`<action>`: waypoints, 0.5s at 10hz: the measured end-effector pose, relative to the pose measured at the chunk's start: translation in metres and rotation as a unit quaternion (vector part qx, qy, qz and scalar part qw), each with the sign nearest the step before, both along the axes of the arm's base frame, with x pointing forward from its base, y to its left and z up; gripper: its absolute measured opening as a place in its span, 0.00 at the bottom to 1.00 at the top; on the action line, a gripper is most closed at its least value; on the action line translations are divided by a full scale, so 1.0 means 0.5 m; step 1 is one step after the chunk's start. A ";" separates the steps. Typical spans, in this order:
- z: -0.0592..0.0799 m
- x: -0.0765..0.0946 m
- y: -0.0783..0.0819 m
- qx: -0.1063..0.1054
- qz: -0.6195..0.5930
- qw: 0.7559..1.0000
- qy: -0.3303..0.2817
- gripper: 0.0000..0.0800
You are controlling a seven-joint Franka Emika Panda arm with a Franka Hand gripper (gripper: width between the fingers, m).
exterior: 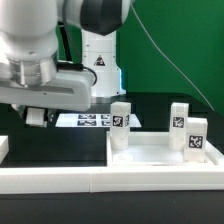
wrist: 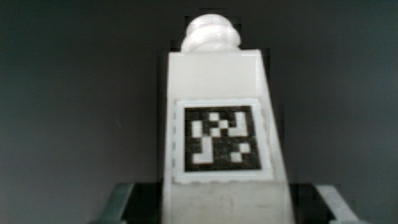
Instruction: Assemble square table
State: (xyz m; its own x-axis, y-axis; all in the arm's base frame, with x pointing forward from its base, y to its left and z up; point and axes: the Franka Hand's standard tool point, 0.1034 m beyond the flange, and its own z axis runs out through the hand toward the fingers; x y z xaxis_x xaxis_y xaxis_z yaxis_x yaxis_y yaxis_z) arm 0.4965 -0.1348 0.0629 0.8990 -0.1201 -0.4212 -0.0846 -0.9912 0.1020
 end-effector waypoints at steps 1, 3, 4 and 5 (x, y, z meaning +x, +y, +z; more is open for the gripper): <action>0.013 0.009 0.020 -0.005 -0.006 1.000 -0.015 0.36; 0.033 0.045 0.046 -0.015 -0.002 0.998 -0.063 0.36; 0.034 0.066 0.051 -0.022 0.010 0.994 -0.105 0.36; 0.031 0.066 0.047 -0.027 0.014 0.990 -0.137 0.36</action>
Offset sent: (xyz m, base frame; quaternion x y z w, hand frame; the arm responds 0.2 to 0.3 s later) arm 0.0161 0.0133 0.0157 -0.0459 0.1450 0.0237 0.9881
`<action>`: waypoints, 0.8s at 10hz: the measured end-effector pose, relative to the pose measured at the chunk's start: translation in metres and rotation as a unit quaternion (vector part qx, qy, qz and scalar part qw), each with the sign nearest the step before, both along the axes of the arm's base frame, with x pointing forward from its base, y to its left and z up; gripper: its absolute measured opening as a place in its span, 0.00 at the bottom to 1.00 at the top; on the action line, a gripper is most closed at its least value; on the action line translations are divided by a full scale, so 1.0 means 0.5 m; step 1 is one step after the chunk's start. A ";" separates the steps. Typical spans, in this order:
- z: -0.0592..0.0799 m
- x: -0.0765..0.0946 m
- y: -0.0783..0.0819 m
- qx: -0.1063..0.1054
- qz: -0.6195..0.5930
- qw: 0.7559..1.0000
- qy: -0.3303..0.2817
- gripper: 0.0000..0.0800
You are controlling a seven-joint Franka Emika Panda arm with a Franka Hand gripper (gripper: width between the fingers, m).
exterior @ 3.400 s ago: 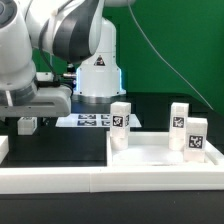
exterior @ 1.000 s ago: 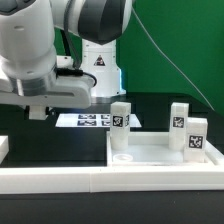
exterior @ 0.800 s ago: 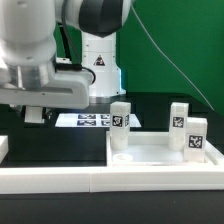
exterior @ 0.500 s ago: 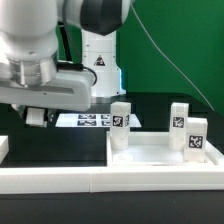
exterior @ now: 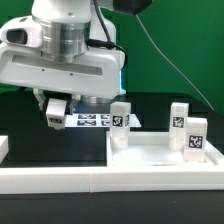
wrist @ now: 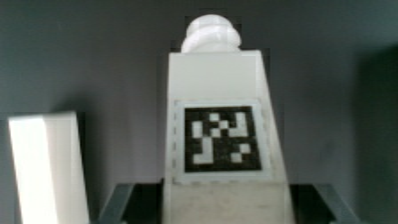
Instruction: Assemble square table
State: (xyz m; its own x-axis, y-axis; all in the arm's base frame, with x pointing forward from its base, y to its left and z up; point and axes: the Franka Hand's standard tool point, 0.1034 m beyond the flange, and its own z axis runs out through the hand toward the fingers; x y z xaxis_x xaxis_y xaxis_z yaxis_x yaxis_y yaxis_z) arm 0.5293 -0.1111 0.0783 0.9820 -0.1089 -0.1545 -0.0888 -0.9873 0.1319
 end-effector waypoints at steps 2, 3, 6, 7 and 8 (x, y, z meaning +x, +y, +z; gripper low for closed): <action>-0.002 0.008 -0.008 -0.011 0.006 0.999 -0.050 0.36; -0.003 0.009 -0.007 -0.016 0.008 0.997 -0.072 0.36; 0.043 0.055 0.069 -0.012 -0.009 0.993 -0.119 0.36; 0.059 0.076 0.085 -0.010 -0.005 0.992 -0.123 0.36; 0.063 0.083 0.094 -0.010 -0.002 0.992 -0.125 0.36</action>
Offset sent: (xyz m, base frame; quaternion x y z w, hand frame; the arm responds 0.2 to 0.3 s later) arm 0.0159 0.0418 0.0319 0.0134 0.1785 0.0651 0.9817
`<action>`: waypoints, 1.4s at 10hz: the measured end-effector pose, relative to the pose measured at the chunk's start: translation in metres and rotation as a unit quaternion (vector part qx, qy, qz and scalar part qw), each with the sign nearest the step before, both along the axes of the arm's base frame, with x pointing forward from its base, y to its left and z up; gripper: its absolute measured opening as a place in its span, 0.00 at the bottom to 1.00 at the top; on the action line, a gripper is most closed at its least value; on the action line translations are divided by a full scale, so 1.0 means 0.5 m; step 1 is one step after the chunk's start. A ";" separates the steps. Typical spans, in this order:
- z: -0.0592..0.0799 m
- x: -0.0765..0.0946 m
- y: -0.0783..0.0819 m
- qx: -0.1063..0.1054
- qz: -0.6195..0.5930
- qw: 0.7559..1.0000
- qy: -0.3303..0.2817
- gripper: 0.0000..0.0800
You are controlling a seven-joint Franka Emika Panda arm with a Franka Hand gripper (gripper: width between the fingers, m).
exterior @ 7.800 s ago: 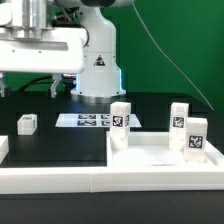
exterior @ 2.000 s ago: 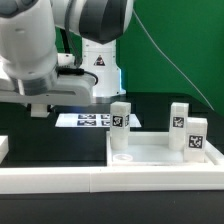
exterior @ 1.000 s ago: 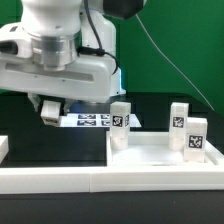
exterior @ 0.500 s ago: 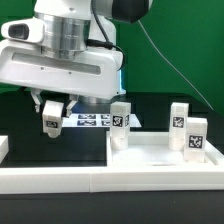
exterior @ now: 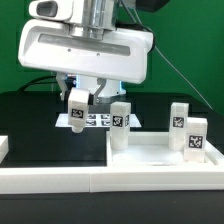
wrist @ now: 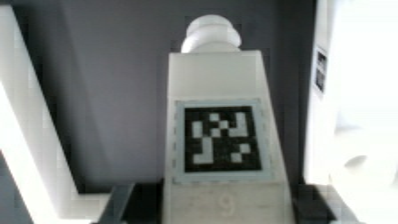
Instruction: Assemble square table
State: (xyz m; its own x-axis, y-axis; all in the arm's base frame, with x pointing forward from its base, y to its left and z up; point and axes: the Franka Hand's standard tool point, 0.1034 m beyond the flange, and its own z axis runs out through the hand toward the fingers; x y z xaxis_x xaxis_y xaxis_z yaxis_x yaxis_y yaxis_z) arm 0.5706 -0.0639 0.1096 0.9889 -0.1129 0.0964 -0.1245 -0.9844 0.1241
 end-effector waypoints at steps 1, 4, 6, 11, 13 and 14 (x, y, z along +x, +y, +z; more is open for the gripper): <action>-0.002 -0.001 -0.001 0.000 0.000 1.000 0.001 0.36; -0.001 0.000 0.000 0.000 0.000 1.000 0.001 0.36; 0.018 0.036 0.046 0.005 -0.005 1.000 -0.010 0.36; 0.015 0.052 0.052 -0.003 0.003 0.999 -0.044 0.36; 0.024 0.073 0.074 -0.010 0.018 0.991 -0.129 0.36; 0.028 0.080 0.083 -0.010 0.021 0.989 -0.146 0.36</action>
Offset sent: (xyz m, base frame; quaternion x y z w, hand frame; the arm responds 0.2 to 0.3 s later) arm 0.0000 0.0000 0.0000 0.0000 0.0000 0.0000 1.0000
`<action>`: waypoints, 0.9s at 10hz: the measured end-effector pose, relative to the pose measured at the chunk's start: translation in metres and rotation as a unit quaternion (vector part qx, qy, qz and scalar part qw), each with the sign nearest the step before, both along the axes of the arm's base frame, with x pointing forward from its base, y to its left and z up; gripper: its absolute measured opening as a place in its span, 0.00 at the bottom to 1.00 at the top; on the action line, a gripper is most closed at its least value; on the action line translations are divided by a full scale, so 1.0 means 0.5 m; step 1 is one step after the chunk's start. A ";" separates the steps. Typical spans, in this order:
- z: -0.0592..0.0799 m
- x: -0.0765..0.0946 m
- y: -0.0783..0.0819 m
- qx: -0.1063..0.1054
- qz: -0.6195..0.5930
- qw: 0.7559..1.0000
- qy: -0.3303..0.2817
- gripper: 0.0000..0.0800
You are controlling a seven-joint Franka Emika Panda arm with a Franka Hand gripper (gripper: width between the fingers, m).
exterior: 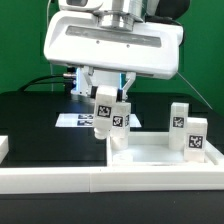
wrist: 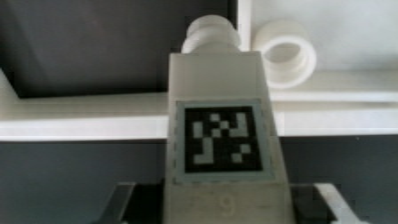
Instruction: Assemble square table
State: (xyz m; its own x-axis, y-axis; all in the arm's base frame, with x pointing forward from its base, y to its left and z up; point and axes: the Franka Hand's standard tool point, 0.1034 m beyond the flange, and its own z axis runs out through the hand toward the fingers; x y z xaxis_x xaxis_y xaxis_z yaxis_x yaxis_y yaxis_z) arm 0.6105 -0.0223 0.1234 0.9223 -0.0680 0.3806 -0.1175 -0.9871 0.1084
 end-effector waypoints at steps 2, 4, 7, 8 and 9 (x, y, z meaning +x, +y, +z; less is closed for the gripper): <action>0.006 0.016 0.044 0.006 0.002 0.999 -0.042 0.36; 0.006 0.015 0.046 0.003 0.008 0.999 -0.040 0.36; 0.008 0.018 0.047 0.010 -0.001 0.999 -0.046 0.36; 0.011 0.020 0.040 0.017 -0.011 0.998 -0.054 0.36; 0.014 0.023 0.031 0.025 -0.018 0.998 -0.062 0.36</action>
Offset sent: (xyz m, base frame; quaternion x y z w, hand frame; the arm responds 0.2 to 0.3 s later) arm 0.0000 0.0000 0.0000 0.0000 0.0000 0.0000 1.0000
